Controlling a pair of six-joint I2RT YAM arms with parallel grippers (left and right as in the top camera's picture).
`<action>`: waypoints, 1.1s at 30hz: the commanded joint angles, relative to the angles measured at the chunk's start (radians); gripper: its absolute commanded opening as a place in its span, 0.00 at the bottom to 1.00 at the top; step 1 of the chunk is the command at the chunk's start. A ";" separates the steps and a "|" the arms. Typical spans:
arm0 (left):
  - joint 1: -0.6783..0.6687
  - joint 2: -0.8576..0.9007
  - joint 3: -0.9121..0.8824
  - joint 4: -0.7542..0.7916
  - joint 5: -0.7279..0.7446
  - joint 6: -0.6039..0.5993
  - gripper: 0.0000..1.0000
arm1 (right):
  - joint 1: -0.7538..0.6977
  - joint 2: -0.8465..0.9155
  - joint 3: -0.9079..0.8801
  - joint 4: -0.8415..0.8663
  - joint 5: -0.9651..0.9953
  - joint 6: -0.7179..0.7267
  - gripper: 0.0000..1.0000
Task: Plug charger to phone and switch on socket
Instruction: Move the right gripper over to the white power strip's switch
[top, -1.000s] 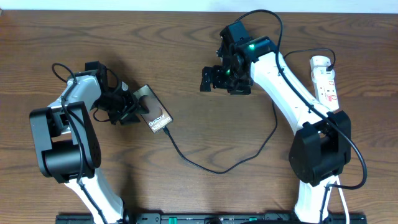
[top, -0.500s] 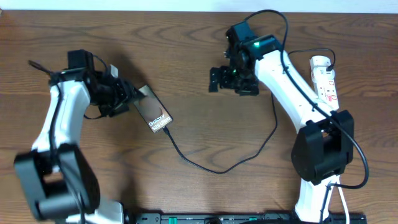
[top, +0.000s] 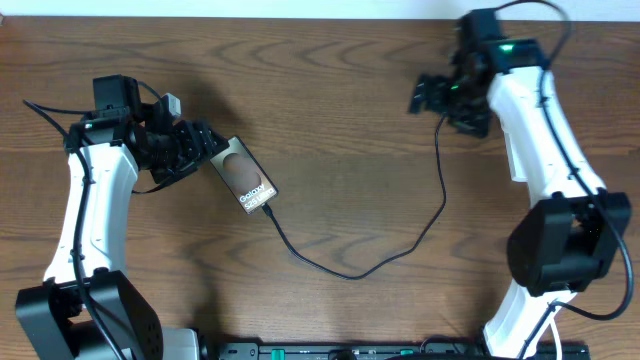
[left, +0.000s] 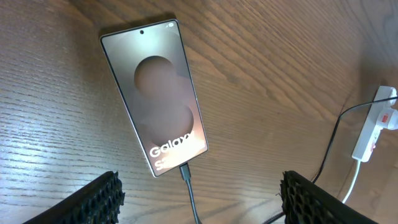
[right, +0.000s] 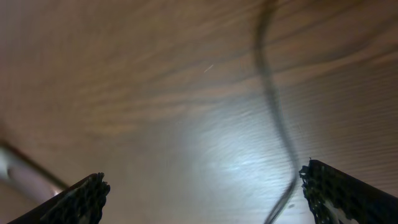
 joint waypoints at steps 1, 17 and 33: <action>0.005 -0.009 0.000 -0.003 -0.010 0.010 0.76 | -0.083 -0.025 0.026 0.006 0.005 -0.008 0.99; 0.005 -0.009 0.000 0.001 -0.010 0.010 0.77 | -0.249 -0.025 0.026 0.100 0.006 -0.015 0.99; 0.005 -0.009 0.000 0.002 -0.033 0.010 0.84 | -0.296 -0.025 0.026 0.016 -0.016 -0.288 0.99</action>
